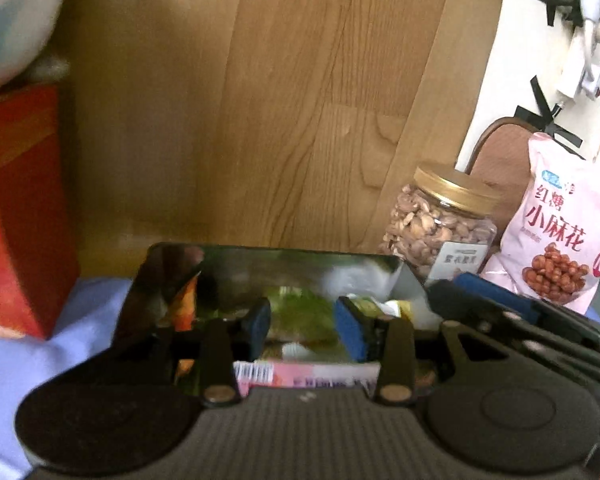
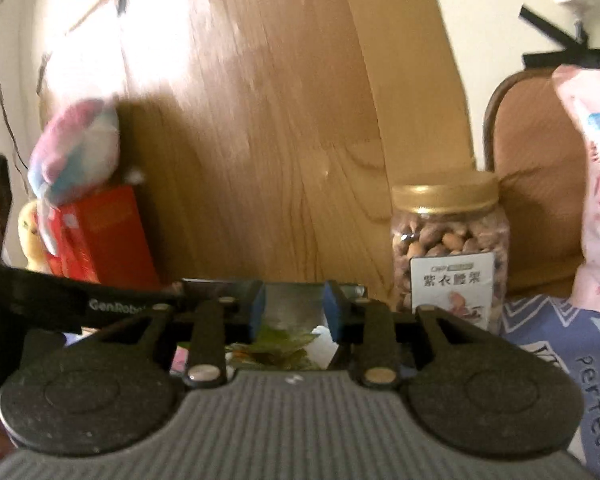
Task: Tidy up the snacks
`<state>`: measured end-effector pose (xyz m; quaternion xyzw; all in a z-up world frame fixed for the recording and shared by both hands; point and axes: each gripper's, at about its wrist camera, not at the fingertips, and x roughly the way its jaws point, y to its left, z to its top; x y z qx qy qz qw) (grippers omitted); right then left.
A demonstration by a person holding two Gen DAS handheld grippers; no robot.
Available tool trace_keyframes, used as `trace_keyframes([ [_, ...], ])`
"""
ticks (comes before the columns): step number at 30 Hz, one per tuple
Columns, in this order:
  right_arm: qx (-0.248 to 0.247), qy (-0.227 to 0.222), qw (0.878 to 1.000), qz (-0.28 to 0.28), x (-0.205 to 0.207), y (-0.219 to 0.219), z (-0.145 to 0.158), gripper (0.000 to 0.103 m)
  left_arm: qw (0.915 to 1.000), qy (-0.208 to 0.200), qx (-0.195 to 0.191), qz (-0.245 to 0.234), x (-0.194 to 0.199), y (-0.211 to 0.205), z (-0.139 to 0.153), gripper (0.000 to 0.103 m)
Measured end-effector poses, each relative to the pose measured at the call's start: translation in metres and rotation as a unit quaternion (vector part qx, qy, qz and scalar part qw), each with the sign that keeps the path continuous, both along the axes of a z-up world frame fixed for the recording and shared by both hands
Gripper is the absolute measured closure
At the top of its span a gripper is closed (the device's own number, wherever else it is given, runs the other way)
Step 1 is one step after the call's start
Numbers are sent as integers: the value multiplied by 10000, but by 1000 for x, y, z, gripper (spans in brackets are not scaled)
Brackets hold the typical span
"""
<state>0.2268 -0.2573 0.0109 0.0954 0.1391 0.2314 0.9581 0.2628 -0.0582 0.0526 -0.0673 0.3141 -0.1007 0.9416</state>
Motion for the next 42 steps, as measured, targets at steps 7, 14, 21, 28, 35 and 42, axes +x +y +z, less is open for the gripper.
trace_keyframes([
  [7, -9, 331, 9994, 105, -81, 0, -8, 61, 9999, 46, 135, 69, -77, 0, 3, 62],
  [14, 98, 977, 9949, -212, -149, -2, -37, 41, 9974, 298, 585, 302, -154, -4, -17, 45],
  [21, 377, 1204, 9903, -577, -188, -5, -40, 29, 9957, 219, 706, 559, -208, -8, -25, 1],
  [28, 330, 1030, 9918, -687, -225, -4, -39, 21, 9947, 71, 737, 719, -249, -13, -25, 0],
  [35, 338, 1106, 9907, -721, -242, -2, -37, 18, 9938, 91, 706, 856, -271, -11, -24, 0],
  [42, 476, 1122, 9902, -678, -251, -2, -33, 15, 9921, -149, 810, 949, -287, -9, -16, 0],
])
